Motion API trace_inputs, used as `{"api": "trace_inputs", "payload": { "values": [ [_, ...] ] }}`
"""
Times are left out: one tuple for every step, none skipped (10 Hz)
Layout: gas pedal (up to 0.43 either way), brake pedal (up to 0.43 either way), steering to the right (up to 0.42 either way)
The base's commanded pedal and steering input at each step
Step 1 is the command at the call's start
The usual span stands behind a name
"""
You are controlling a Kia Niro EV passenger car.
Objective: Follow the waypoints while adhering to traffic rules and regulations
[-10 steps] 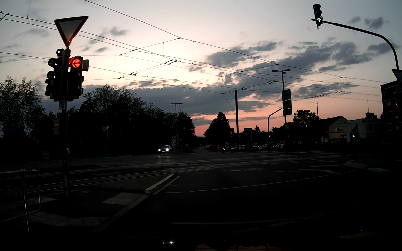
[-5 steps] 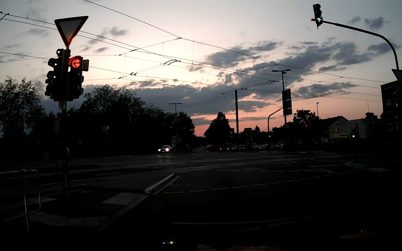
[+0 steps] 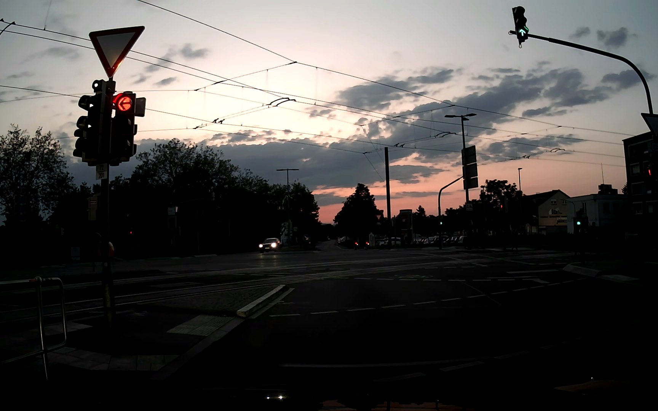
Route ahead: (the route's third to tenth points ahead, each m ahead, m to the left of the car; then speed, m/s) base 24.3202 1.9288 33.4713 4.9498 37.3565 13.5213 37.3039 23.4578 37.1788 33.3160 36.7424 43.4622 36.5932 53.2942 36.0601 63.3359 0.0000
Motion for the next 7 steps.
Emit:
{"api": "trace_inputs", "payload": {
  "values": [
    [0.000,0.244,0.027],
    [0.000,0.244,0.027],
    [0.000,0.244,0.026],
    [0.000,0.244,0.026],
    [0.000,0.244,0.026],
    [0.000,0.244,0.027],
    [0.000,0.244,0.027]
  ]
}}
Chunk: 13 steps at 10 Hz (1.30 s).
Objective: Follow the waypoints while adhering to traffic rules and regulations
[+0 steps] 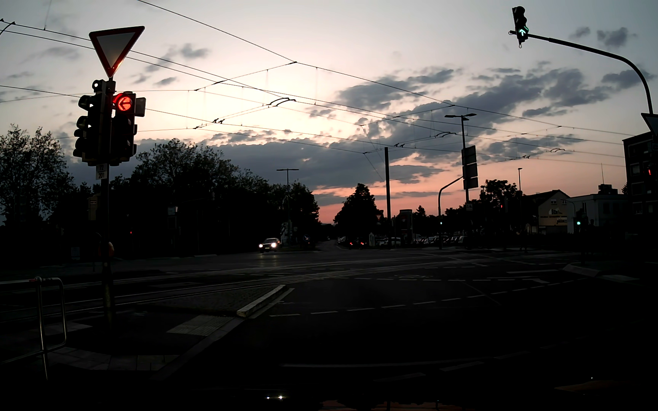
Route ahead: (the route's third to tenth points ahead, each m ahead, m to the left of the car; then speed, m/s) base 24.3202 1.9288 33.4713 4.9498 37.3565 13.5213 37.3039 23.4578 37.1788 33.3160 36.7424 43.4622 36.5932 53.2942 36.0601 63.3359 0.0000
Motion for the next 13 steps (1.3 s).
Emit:
{"api": "trace_inputs", "payload": {
  "values": [
    [0.000,0.244,0.027],
    [0.000,0.244,0.027],
    [0.000,0.244,0.026],
    [0.000,0.244,0.027],
    [0.000,0.244,0.026],
    [0.000,0.244,0.027],
    [0.000,0.244,0.027],
    [0.000,0.244,0.026],
    [0.000,0.244,0.027],
    [0.000,0.244,0.026],
    [0.000,0.244,0.027],
    [0.000,0.244,0.027],
    [0.000,0.244,0.027]
  ]
}}
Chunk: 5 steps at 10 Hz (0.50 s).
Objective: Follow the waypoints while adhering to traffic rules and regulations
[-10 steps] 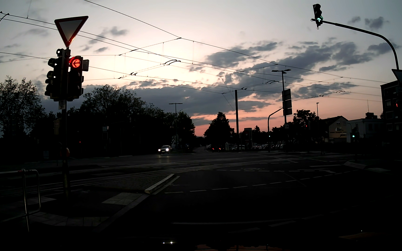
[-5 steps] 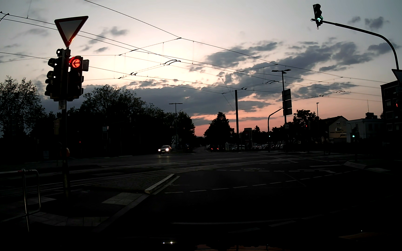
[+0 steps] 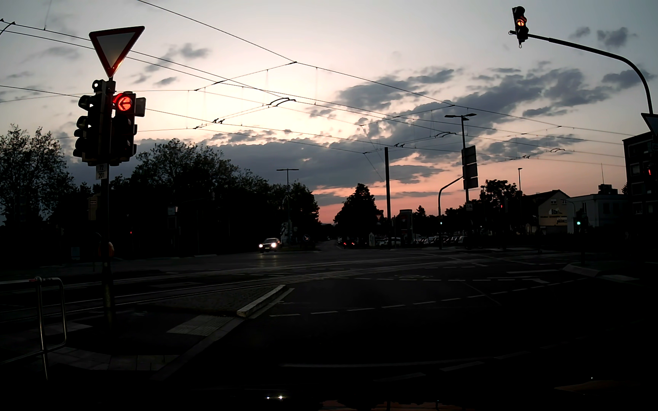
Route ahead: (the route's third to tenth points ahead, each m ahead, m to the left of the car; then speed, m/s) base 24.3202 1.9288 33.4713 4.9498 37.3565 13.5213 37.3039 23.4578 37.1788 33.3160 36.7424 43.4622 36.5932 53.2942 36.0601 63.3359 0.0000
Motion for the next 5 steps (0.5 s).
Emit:
{"api": "trace_inputs", "payload": {
  "values": [
    [0.000,0.244,0.027],
    [0.000,0.244,0.027],
    [0.000,0.244,0.027],
    [0.000,0.244,0.026],
    [0.000,0.244,0.027]
  ]
}}
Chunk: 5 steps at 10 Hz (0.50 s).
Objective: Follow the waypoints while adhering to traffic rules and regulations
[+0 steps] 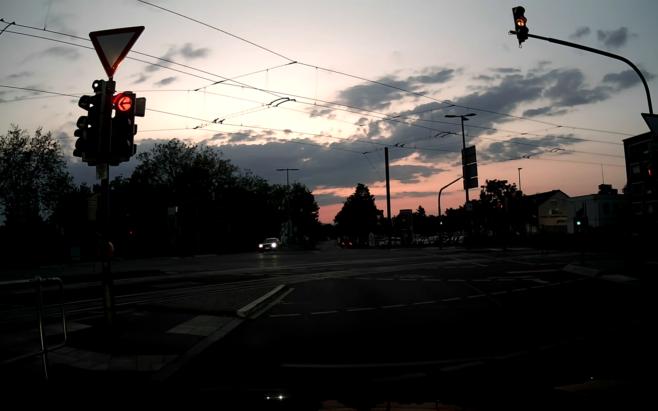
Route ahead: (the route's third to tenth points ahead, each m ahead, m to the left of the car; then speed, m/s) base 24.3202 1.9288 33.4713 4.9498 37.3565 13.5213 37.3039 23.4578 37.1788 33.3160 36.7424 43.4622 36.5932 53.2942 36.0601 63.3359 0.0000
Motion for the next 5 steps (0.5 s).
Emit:
{"api": "trace_inputs", "payload": {
  "values": [
    [0.000,0.244,0.027],
    [0.000,0.244,0.027],
    [0.000,0.244,0.027],
    [0.000,0.244,0.027],
    [0.000,0.244,0.027]
  ]
}}
